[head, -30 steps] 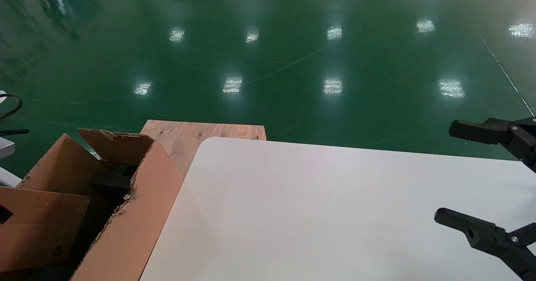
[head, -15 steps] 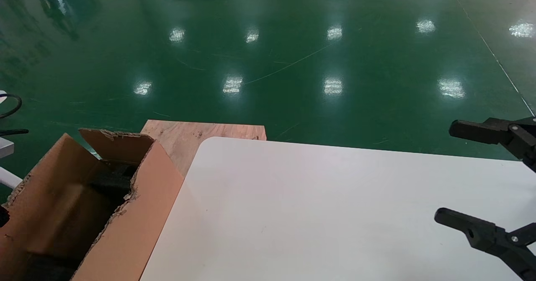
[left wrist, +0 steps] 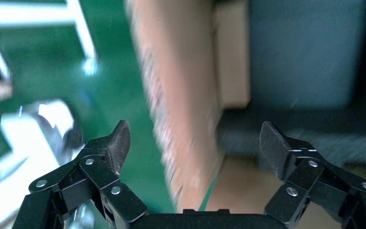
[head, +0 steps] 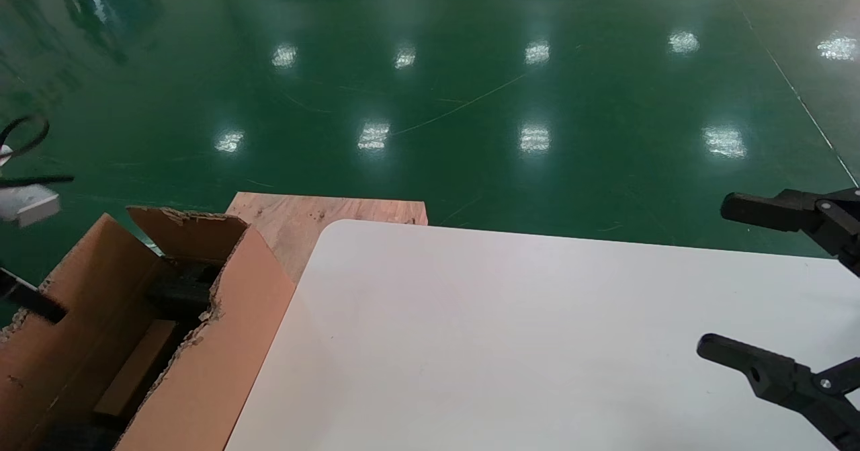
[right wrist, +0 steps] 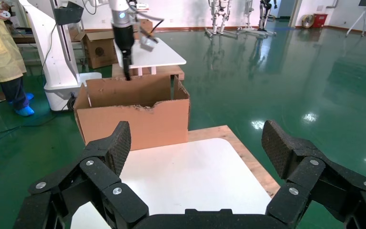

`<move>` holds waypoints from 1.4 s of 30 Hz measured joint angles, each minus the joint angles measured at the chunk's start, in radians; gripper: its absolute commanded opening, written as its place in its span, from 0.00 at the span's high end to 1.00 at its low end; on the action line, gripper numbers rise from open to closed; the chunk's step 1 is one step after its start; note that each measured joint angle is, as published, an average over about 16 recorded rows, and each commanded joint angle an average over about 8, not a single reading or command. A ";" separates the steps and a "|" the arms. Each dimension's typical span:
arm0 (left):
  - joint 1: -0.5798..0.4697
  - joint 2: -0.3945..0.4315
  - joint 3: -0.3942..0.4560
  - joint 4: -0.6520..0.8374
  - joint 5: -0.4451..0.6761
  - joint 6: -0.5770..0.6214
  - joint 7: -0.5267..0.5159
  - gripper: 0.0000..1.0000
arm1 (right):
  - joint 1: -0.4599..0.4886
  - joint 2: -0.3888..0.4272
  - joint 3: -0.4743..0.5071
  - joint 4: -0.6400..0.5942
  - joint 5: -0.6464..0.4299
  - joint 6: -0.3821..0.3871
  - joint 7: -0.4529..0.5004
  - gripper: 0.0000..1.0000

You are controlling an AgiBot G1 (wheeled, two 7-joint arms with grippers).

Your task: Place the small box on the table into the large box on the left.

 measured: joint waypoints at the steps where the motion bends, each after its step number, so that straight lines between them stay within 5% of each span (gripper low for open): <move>1: -0.013 -0.001 -0.009 -0.016 -0.008 -0.004 0.006 0.00 | 0.000 0.000 0.000 0.000 0.000 0.000 0.000 0.00; 12: -0.143 -0.020 -0.103 -0.208 -0.100 -0.036 0.038 0.00 | 0.000 0.000 0.000 0.000 0.000 0.000 0.000 0.00; 21: -0.150 -0.029 -0.158 -0.269 -0.139 -0.035 0.045 0.00 | 0.000 0.000 0.000 0.000 0.000 0.000 0.000 0.00; 28: -0.051 -0.023 -0.275 -0.289 -0.173 -0.017 0.096 0.00 | 0.000 0.000 0.000 0.000 0.000 0.000 0.000 0.00; 42: 0.278 -0.001 -0.692 -0.381 -0.305 0.043 0.268 0.00 | 0.000 0.000 0.000 0.000 0.000 0.000 0.000 0.00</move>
